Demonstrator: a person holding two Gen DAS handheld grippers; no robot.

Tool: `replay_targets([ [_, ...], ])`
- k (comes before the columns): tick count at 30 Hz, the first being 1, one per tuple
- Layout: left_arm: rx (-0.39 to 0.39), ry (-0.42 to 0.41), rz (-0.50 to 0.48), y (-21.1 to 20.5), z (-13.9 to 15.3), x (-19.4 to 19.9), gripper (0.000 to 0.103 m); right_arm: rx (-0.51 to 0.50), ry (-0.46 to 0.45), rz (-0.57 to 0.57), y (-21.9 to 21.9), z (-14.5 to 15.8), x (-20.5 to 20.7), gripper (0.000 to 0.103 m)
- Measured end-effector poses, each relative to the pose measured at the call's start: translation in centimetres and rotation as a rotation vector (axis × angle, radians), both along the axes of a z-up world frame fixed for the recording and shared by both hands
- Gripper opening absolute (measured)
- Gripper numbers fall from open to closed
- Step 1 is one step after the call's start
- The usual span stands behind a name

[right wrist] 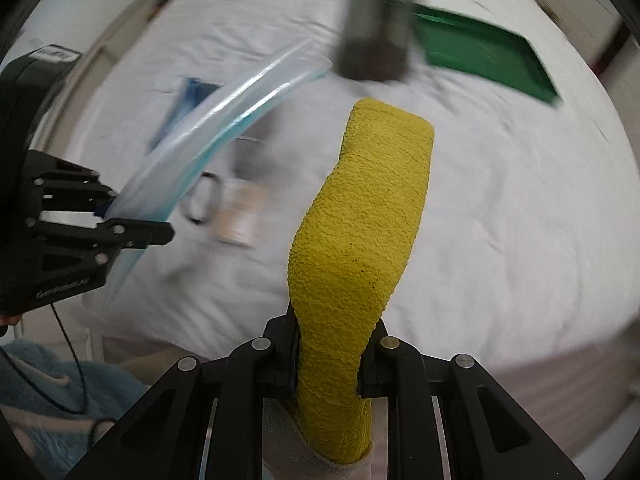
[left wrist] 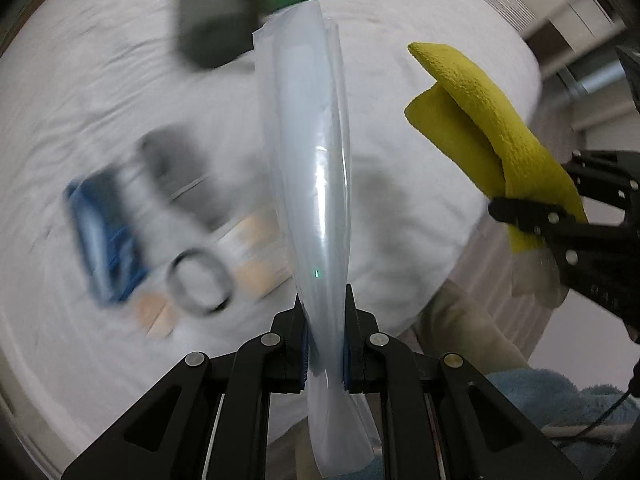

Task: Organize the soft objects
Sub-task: 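Carry the tube with the left gripper while the right carries the glove to the green tray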

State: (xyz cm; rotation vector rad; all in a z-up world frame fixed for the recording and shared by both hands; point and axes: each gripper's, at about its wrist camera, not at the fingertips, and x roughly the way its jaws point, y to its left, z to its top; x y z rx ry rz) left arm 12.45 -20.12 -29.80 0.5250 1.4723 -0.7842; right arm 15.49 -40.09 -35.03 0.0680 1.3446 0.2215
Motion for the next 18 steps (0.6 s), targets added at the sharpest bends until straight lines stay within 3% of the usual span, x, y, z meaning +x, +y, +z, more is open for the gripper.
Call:
replay_targets([
  [4,-0.051,-0.022,-0.04,-8.0,-0.5,0.8,0.01,-0.043,0.01,-0.068,-7.4,-0.9,0.6,0.018],
  [8,-0.11,-0.057,0.015,-14.8,-0.3,3.4,0.01,-0.091,-0.029,-0.109,-14.2,-0.4,3.1,0.018],
  [12,-0.161,-0.121,0.131,-21.0,-0.3,9.0,0.01,-0.128,-0.118,-0.105,-20.8,0.4,9.0,0.018],
  [18,-0.182,-0.238,0.331,-25.3,-0.9,17.7,0.01,-0.147,-0.298,-0.056,-25.9,1.6,18.0,0.019],
])
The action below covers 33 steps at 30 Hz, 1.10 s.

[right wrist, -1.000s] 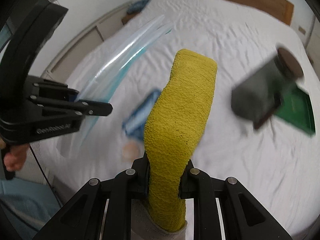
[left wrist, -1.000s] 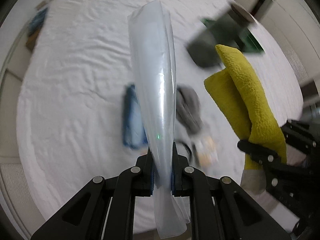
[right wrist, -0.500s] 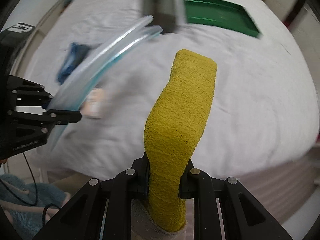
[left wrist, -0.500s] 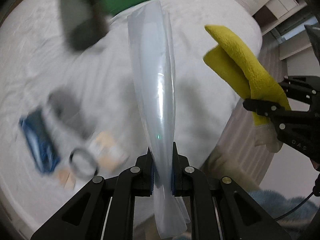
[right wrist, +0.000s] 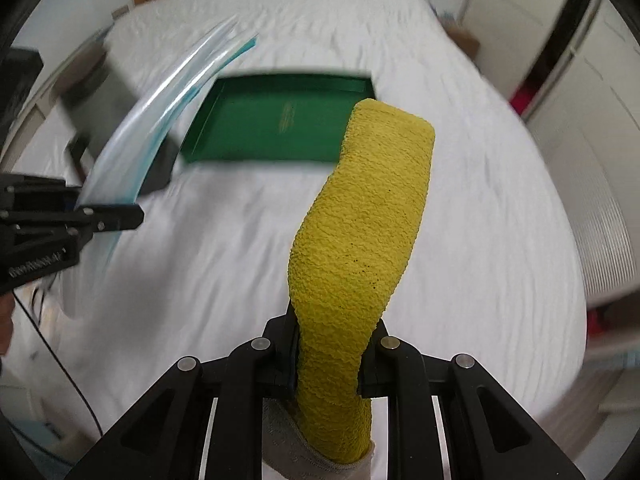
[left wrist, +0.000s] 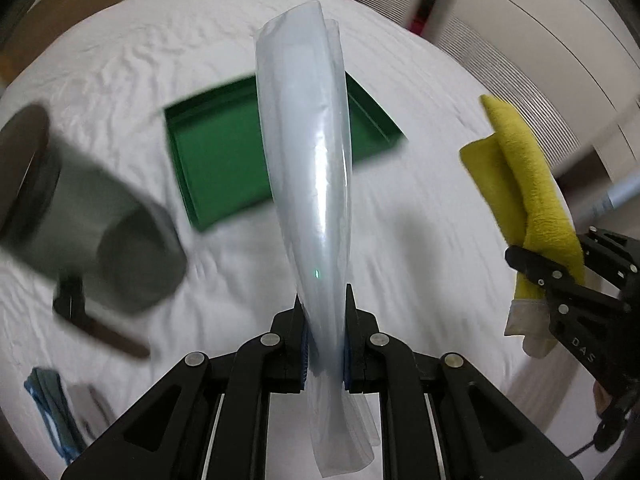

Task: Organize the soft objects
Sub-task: 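Carry the tube with the left gripper while the right carries the glove to the green tray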

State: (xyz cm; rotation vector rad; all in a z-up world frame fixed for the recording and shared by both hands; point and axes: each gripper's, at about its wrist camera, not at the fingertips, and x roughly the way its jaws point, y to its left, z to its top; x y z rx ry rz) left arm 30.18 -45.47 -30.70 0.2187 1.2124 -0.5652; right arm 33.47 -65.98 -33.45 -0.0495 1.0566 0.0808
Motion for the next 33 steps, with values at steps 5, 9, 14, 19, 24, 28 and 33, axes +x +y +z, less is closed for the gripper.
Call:
replay_targets([
  [5,0.022,-0.058,0.175,-1.4,-2.1,7.1,0.01,0.004,-0.125,0.075,-2.0,-0.9,9.5,0.019],
  [9,0.059,-0.096,0.275,-1.2,-4.8,12.1,0.01,0.0,-0.198,0.108,-2.2,-2.4,16.5,0.019],
  [14,0.123,-0.083,0.364,-0.9,-8.8,17.1,0.01,0.004,-0.186,0.127,-2.1,-6.7,21.7,0.019],
  [19,0.194,-0.051,0.403,-0.5,-11.9,19.1,0.011,-0.024,-0.112,0.152,-1.9,-10.2,25.3,0.019],
  [24,0.238,-0.074,0.417,-0.1,-13.1,19.8,0.012,-0.058,-0.077,0.181,-1.4,-12.1,28.1,0.019],
  [28,0.256,-0.096,0.411,0.0,-13.3,20.0,0.012,-0.084,-0.063,0.184,-0.8,-14.2,29.2,0.02],
  [33,0.272,-0.113,0.405,-0.3,-13.4,20.1,0.012,-0.098,-0.06,0.178,0.7,-15.7,30.7,0.02],
])
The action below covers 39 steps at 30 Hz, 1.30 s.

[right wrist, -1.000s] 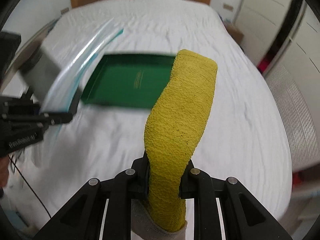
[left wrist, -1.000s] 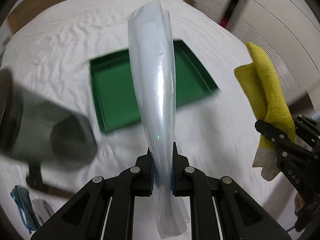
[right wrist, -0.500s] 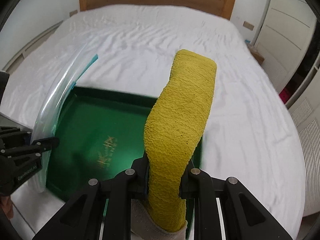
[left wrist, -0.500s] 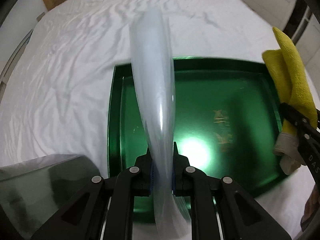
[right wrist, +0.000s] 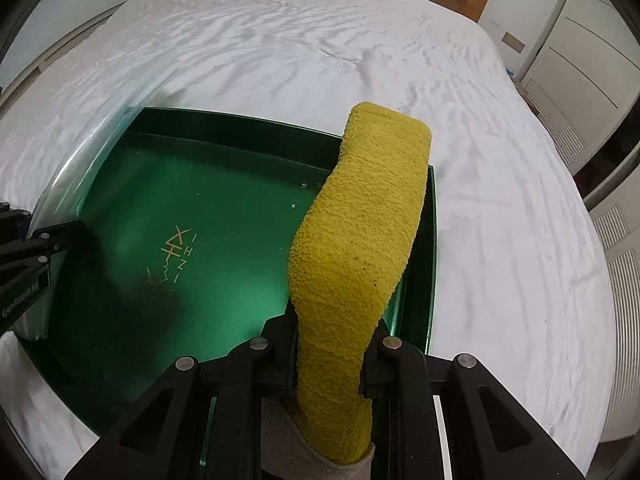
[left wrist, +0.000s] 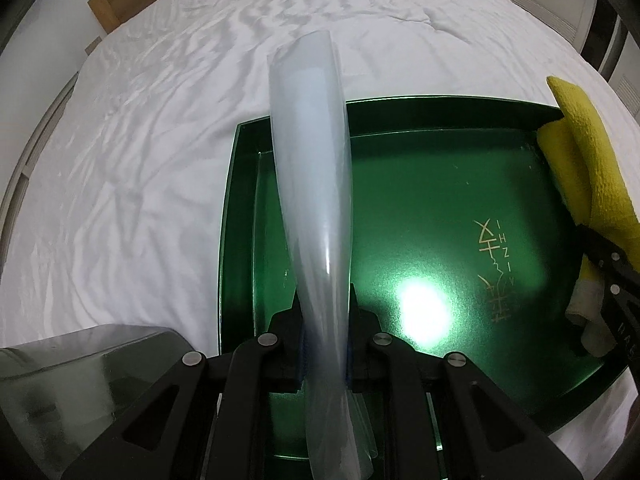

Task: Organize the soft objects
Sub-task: 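Carry the tube with the left gripper while the right carries the glove to the green tray, then lower the tube into the tray and open the left gripper while the right releases the glove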

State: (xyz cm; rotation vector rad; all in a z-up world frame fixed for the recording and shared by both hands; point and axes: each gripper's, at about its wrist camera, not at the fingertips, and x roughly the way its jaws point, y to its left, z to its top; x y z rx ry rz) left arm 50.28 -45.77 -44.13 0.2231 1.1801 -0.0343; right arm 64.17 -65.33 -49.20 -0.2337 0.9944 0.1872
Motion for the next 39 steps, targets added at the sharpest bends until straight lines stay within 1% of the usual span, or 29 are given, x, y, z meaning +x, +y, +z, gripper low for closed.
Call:
replay_targets([
  [5,-0.021,0.004,0.009,-1.0,1.0,-1.4,0.012,0.012,-0.001,-0.022,0.5,0.0,0.2,0.021],
  [8,-0.023,0.005,0.006,-0.7,1.1,-1.3,0.013,0.002,0.0,-0.027,0.9,0.2,0.1,0.023],
  [12,-0.034,0.005,0.012,-0.2,1.1,-1.0,0.015,0.013,-0.003,-0.037,1.1,0.4,0.3,0.03],
  [27,-0.043,0.001,0.01,-0.1,0.9,-0.9,0.015,0.025,0.019,-0.05,0.8,0.2,0.7,0.031],
  [30,-0.05,0.005,0.017,0.0,0.9,-0.8,0.015,0.008,0.019,-0.044,0.9,0.1,1.0,0.032],
  [32,-0.047,0.005,0.013,0.0,1.0,-0.9,0.016,-0.023,0.009,-0.031,1.3,0.0,1.1,0.035],
  [33,-0.048,0.005,0.014,0.0,1.0,-0.8,0.017,-0.039,0.003,-0.025,1.5,0.0,1.0,0.038],
  [34,-0.048,0.003,0.009,0.0,1.0,-0.9,0.019,-0.053,-0.003,-0.025,1.6,0.0,0.9,0.047],
  [35,-0.044,-0.004,0.006,0.0,1.1,-1.0,0.02,-0.064,-0.012,-0.025,1.7,0.1,0.8,0.053],
  [37,-0.035,-0.016,0.002,-0.1,1.3,-1.1,0.02,-0.068,-0.034,-0.034,1.7,0.4,0.5,0.082],
  [38,-0.039,-0.019,0.0,-0.1,1.4,-1.1,0.021,-0.056,-0.045,-0.037,1.6,0.7,0.5,0.086],
  [39,-0.05,-0.019,-0.001,-0.1,1.5,-1.1,0.021,-0.041,-0.051,-0.041,1.5,0.9,0.4,0.087],
])
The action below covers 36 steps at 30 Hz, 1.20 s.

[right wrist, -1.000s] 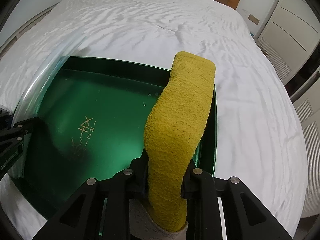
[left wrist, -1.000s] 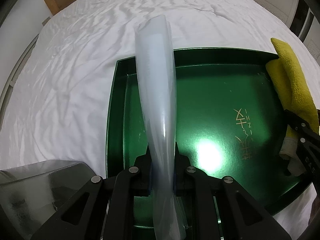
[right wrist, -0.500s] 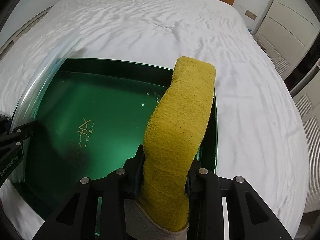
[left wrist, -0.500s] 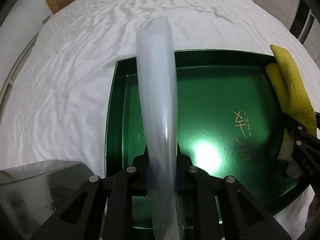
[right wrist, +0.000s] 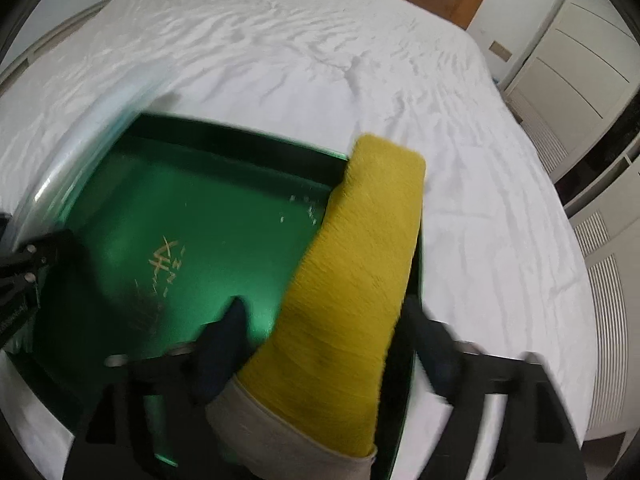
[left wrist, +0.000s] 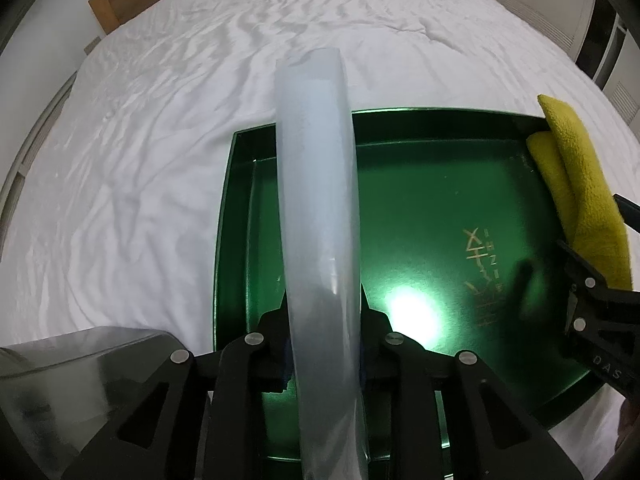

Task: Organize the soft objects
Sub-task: 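Lower the tube into the tray and open the left gripper while the right releases the glove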

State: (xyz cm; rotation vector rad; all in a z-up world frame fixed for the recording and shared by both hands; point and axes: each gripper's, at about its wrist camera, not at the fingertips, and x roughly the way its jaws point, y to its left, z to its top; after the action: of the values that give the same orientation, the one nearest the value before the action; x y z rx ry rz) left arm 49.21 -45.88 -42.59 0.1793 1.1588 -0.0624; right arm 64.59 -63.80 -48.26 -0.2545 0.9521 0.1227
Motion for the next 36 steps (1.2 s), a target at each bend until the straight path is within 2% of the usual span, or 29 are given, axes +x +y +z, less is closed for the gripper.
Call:
replay_targets([
  [7,-0.003,-0.025,-0.005,-0.1,0.9,-0.3,0.03,0.018,-0.011,-0.006,0.0,0.8,-0.4,0.091],
  [16,0.013,-0.08,0.008,0.0,2.5,-0.9,0.053,0.028,-0.034,0.002,0.4,1.9,-0.8,0.091],
  [18,0.021,-0.094,0.013,-0.2,2.9,-0.9,0.054,0.027,-0.038,0.006,0.6,2.2,-0.9,0.091],
  [20,0.025,-0.111,0.009,-0.3,3.4,-1.1,0.062,0.027,-0.042,0.007,0.6,2.5,-1.0,0.091],
  [24,0.031,-0.147,-0.001,-0.8,4.5,-1.5,0.067,0.028,-0.055,0.003,0.5,3.1,-1.4,0.091],
  [25,0.028,-0.152,0.0,-0.8,4.8,-1.6,0.069,0.026,-0.06,0.001,0.5,3.3,-1.6,0.091],
  [26,0.02,-0.155,0.001,-0.8,5.1,-1.7,0.077,0.023,-0.065,-0.003,0.4,3.5,-1.7,0.091],
  [28,0.004,-0.157,0.001,-0.9,5.6,-1.9,0.086,0.019,-0.073,-0.01,0.2,3.9,-2.0,0.092],
  [36,-0.014,-0.158,-0.049,-2.3,6.8,-3.9,0.086,-0.021,-0.092,-0.038,-0.3,5.1,-3.3,0.093],
])
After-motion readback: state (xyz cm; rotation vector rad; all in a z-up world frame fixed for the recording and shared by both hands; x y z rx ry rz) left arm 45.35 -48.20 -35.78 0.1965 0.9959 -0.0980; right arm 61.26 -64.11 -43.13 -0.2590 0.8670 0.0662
